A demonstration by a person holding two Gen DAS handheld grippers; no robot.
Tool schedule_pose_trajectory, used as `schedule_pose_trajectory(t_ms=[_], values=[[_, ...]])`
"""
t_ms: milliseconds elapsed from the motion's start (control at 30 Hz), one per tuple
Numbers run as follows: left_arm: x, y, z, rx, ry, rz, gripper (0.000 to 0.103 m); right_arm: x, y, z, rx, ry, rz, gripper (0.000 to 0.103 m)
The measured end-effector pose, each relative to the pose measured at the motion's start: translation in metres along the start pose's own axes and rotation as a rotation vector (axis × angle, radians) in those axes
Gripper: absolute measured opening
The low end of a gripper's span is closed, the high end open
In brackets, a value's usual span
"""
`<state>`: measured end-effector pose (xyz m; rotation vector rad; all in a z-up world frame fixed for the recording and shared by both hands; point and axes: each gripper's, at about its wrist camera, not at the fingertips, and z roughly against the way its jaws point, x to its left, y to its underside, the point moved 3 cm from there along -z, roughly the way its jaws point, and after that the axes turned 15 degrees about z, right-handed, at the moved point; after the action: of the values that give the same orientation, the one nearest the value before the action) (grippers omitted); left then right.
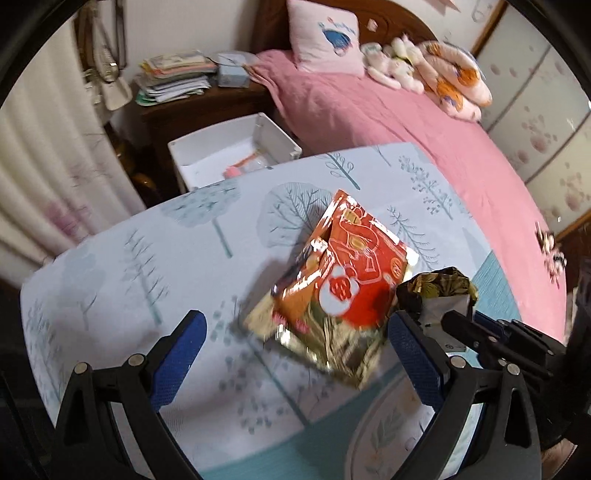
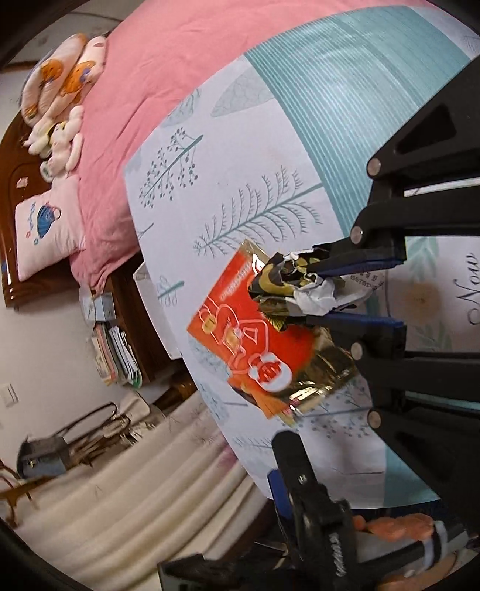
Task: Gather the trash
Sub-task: 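Grasp the orange-and-gold snack bag with the left tool while the right tool holds the wrapper, then carry snack bag and wrapper down over the bin and open both tools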
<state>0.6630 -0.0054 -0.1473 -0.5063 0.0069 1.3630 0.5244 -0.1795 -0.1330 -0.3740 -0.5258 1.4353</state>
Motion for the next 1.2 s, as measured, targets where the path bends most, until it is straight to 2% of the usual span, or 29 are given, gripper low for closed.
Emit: schedule_pose_trajectory(t_ms=[133,267,467,567,633,733,800,833,867,933,967,1000,1067,1200], values=[[-0.003,-0.015,-0.030,0.046,-0.032,-0.043,0.098,-0.004,-0.005,-0.005,-0.016,-0.007,-0.017,0.018],[-0.005,-0.020,-0.056,0.110,-0.031,-0.043,0.098,-0.006,-0.008,-0.009,-0.022,-0.029,-0.034,0.018],[-0.022,-0.011,-0.071,0.159,0.038,-0.065,0.098,-0.010,-0.002,-0.011,-0.034,-0.072,-0.070,0.018],[-0.032,-0.007,-0.075,0.175,0.076,-0.072,0.093,-0.013,0.001,-0.011,-0.044,-0.093,-0.089,0.018],[-0.039,-0.003,-0.075,0.158,0.074,-0.093,0.092,-0.013,0.003,-0.011,-0.047,-0.107,-0.096,0.018],[-0.047,0.002,-0.074,0.123,0.065,-0.122,0.082,-0.015,0.006,-0.012,-0.049,-0.126,-0.108,0.018],[-0.051,0.004,-0.073,0.102,0.057,-0.135,0.066,-0.016,0.009,-0.011,-0.051,-0.141,-0.117,0.018],[-0.052,0.005,-0.073,0.092,0.046,-0.140,0.061,-0.017,0.011,-0.012,-0.050,-0.150,-0.123,0.018],[-0.053,0.005,-0.072,0.079,0.033,-0.143,0.050,-0.017,0.012,-0.012,-0.051,-0.156,-0.128,0.018],[-0.055,0.008,-0.068,0.060,0.039,-0.136,0.040,-0.017,0.015,-0.011,-0.051,-0.162,-0.130,0.018],[-0.055,0.008,-0.066,0.056,0.040,-0.131,0.028,-0.017,0.017,-0.010,-0.051,-0.161,-0.129,0.018],[-0.055,0.010,-0.064,0.053,0.047,-0.124,0.022,-0.017,0.018,-0.009,-0.053,-0.159,-0.129,0.018],[-0.058,0.015,-0.057,0.044,0.063,-0.115,0.016,-0.019,0.021,-0.006,-0.056,-0.161,-0.134,0.018],[-0.064,0.034,-0.041,0.025,0.032,-0.112,0.012,-0.022,0.030,0.010,-0.060,-0.179,-0.141,0.016]])
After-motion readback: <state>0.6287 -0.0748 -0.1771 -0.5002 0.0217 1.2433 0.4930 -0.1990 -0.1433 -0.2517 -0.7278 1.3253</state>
